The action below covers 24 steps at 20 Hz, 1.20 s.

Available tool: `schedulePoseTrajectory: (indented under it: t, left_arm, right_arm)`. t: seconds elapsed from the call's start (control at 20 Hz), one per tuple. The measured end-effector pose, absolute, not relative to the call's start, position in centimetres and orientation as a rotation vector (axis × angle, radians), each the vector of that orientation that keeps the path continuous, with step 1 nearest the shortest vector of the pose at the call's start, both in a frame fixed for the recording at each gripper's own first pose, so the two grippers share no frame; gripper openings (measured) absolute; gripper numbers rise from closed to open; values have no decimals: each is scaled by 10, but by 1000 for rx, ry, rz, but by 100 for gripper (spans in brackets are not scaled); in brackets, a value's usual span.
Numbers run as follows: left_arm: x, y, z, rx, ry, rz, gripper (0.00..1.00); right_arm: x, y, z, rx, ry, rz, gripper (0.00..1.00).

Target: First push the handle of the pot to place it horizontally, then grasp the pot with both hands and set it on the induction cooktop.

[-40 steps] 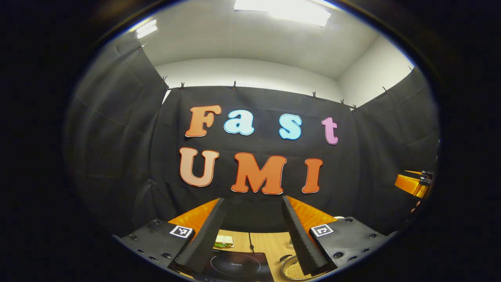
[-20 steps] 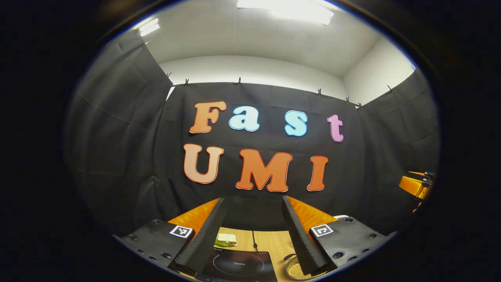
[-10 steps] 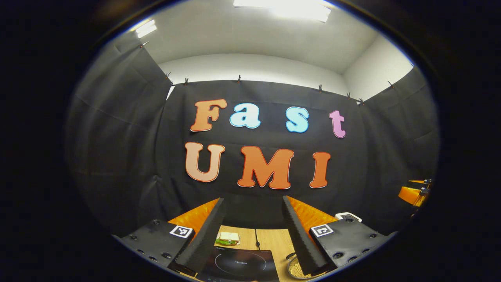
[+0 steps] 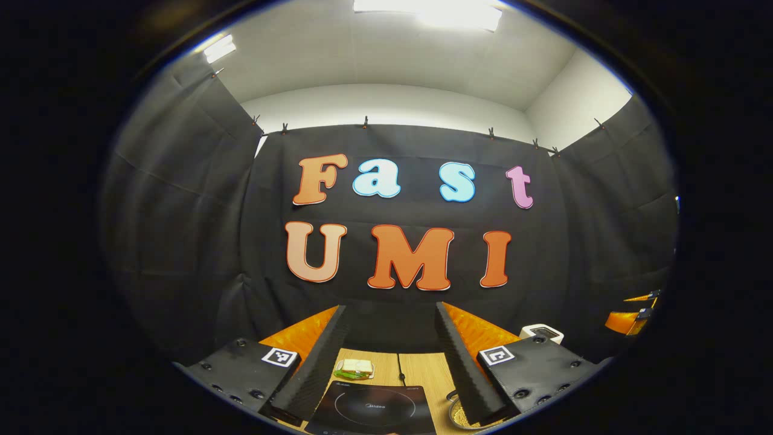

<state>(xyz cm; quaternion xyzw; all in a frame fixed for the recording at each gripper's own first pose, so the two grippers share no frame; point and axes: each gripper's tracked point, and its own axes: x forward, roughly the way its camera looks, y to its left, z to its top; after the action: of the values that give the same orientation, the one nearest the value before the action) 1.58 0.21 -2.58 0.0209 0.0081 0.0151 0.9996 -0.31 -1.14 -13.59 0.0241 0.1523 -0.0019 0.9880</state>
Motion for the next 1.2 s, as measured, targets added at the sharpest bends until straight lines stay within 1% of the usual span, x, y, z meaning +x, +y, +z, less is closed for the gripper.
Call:
schedulePoseTrajectory:
  t: [0.15, 0.35, 0.4, 0.45, 0.5, 0.55, 0.6, 0.65, 0.7, 0.75, 0.8, 0.85, 0.9, 0.95, 1.0, 1.15, 1.2]
  left_arm:
    - [17, 1, -32, 40, 22, 30, 96]
    - [20, 2, -46, 49, 33, 40, 96]
    - [20, 0, -48, 51, 36, 38, 94]
    - [22, -3, -51, 48, 44, 32, 96]
    - [23, -6, -55, 42, 57, 23, 96]
    - [23, -8, -59, 39, 65, 17, 96]
    - [24, -9, -59, 42, 67, 15, 96]
    - [25, -8, -61, 47, 67, 19, 94]
    - [25, -7, -61, 52, 67, 23, 94]
    - [26, -7, -63, 53, 68, 25, 94]
    - [26, -8, -64, 52, 70, 24, 94]
    - [26, -10, -65, 48, 73, 22, 96]
    - [26, -11, -67, 44, 75, 20, 96]
    - [27, -12, -67, 43, 77, 19, 94]
    - [27, -11, -69, 43, 78, 20, 96]
    - [28, -12, -72, 47, 85, 21, 96]
    - [27, -12, -72, 47, 86, 20, 94]
  right_arm:
    - [-8, -10, -160, 56, 363, 10, 92]
    - [-18, -7, -212, 69, 482, 23, 87]
    - [-22, -5, -228, 77, 522, 27, 85]
    - [-28, -4, -244, 88, 567, 29, 83]
    - [-34, -2, -259, 98, 611, 31, 78]
    - [-40, 2, -274, 102, 650, 37, 75]
    - [-47, 5, -288, 98, 689, 41, 69]
    - [-53, 7, -301, 87, 728, 43, 65]
    - [-62, 8, -315, 75, 769, 46, 58]
    - [-69, 10, -326, 73, 802, 53, 53]
    - [-75, 14, -335, 81, 830, 64, 46]
    - [-81, 17, -342, 97, 854, 78, 42]
    - [-88, 20, -352, 107, 888, 85, 37]
    - [-94, 22, -359, 115, 913, 88, 35]
    - [-97, 23, -368, 122, 934, 89, 30]
    - [-111, 27, -386, 163, 1001, 97, 23]
    - [-117, 28, -391, 180, 1032, 100, 19]
